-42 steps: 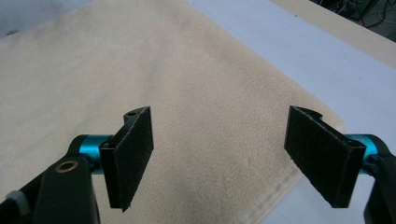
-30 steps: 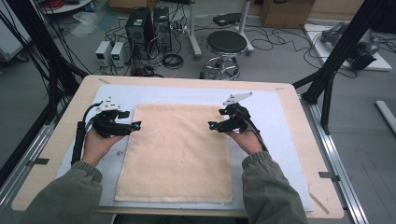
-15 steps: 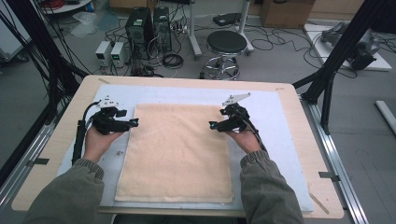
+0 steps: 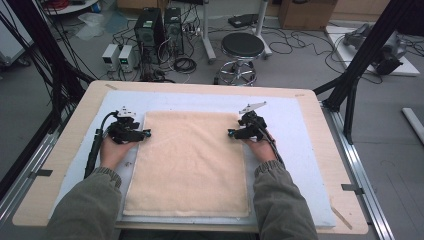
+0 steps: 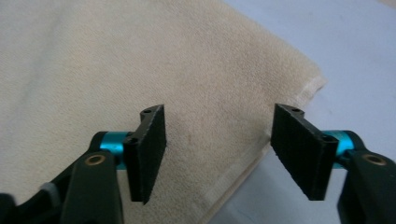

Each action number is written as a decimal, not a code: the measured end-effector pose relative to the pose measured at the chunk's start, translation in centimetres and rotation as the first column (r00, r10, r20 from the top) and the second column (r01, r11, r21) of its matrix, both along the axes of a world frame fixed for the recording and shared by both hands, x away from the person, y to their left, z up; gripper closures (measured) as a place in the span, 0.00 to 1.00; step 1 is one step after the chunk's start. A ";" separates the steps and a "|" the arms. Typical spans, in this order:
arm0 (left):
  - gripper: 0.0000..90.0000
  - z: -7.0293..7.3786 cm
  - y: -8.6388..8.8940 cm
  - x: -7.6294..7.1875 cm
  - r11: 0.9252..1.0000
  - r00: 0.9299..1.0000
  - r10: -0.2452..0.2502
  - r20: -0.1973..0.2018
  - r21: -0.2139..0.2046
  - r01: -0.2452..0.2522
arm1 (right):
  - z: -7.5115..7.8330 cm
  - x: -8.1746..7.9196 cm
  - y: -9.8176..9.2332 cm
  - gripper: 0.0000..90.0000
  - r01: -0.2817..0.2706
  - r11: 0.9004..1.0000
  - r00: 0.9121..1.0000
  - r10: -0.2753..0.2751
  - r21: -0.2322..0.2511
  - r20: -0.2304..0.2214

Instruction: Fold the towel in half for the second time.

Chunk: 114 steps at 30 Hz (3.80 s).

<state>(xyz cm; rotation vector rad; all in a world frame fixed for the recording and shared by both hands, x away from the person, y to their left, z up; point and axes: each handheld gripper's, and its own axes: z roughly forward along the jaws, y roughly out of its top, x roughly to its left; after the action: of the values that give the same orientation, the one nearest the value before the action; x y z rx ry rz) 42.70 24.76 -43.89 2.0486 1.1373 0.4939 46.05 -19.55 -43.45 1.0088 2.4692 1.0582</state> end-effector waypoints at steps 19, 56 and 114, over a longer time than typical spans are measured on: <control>0.92 0.1 -0.5 0.1 0.995 0.997 0.023 -0.070 -0.100 -0.030 | -0.2 0.2 -0.1 0.89 -0.032 0.996 0.992 0.042 0.082 -0.119; 0.74 -0.3 0.2 0.6 0.991 0.995 0.080 -0.064 -0.106 -0.086 | -0.5 0.7 -0.4 0.72 0.084 0.995 0.994 -0.080 0.050 -0.073; 0.51 4.0 3.2 -13.3 0.980 0.979 -0.196 0.052 -0.025 0.197 | 5.0 -13.0 -4.4 0.50 -0.161 0.985 0.987 0.160 0.057 0.014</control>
<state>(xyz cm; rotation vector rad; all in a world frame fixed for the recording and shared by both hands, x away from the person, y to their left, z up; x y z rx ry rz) 29.38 27.95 -39.85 2.0843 0.8963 0.4247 33.04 -23.94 -38.49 0.8294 2.5614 1.1867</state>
